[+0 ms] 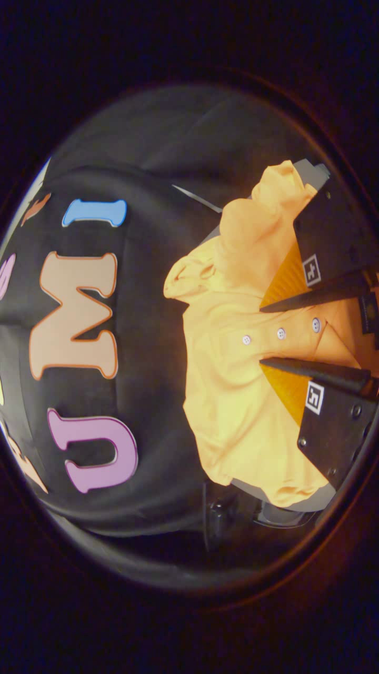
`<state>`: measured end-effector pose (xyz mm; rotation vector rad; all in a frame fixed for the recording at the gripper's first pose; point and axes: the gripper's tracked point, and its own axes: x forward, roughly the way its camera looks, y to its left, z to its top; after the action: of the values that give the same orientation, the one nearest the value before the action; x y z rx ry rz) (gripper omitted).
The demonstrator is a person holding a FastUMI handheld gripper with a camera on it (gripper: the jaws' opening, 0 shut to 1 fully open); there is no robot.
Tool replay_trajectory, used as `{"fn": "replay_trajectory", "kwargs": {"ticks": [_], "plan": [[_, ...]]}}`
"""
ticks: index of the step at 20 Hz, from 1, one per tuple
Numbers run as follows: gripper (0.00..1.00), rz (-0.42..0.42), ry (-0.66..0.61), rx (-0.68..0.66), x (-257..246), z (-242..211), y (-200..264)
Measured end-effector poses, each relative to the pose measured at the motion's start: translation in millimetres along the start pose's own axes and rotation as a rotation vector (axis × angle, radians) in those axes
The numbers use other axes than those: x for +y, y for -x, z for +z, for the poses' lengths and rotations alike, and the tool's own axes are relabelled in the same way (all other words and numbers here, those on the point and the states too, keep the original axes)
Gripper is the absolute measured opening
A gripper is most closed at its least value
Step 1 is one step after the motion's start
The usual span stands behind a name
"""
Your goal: Put the clothes into the washing machine and then close the washing machine lid.
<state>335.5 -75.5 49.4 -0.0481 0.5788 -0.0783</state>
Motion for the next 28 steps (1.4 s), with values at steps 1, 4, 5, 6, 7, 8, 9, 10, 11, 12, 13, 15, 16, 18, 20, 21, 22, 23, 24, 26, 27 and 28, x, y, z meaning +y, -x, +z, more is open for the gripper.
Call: {"fn": "replay_trajectory", "kwargs": {"ticks": [1,4,5,6,7,8,9,10,11,12,13,15,16,18,20,21,22,23,24,26,27,28], "plan": [[0.38,-0.018,0.017,-0.006,0.3,0.5,0.1],[0.06,-0.062,0.033,-0.034,3.4,-0.2,3.4],[0.05,-0.066,0.012,-0.044,5.4,0.3,5.3],[0.03,-0.054,-0.014,-0.047,8.6,0.7,9.0],[0.01,-0.032,-0.040,-0.060,12.3,1.0,14.9],[0.01,-0.010,-0.073,-0.093,16.0,6.8,22.4],[0.01,0.010,-0.110,-0.128,19.7,14.2,30.3],[0.01,0.017,-0.131,-0.160,20.3,23.1,41.8],[0.00,0.014,-0.130,-0.200,18.7,36.1,54.4],[0.00,0.010,-0.115,-0.215,17.5,42.4,62.3],[0.00,0.001,-0.103,-0.230,17.0,49.6,71.0],[0.00,-0.001,-0.105,-0.254,21.7,64.3,91.9],[0.00,0.007,-0.115,-0.271,26.3,72.1,101.7],[0.00,0.017,-0.133,-0.311,37.4,89.7,119.8],[0.00,0.022,-0.130,-0.347,51.7,103.0,133.0],[0.00,0.016,-0.121,-0.364,58.1,109.3,139.8],[0.00,0.011,-0.115,-0.380,64.1,116.6,145.7],[0.00,0.017,-0.111,-0.388,74.3,120.8,150.5],[0.00,0.022,-0.108,-0.402,85.0,123.3,157.9],[0.00,0.031,-0.088,-0.433,104.2,133.9,166.3],[0.00,0.039,-0.079,-0.445,113.5,138.5,169.5],[0.00,0.046,-0.067,-0.453,123.6,141.8,171.6]]}}
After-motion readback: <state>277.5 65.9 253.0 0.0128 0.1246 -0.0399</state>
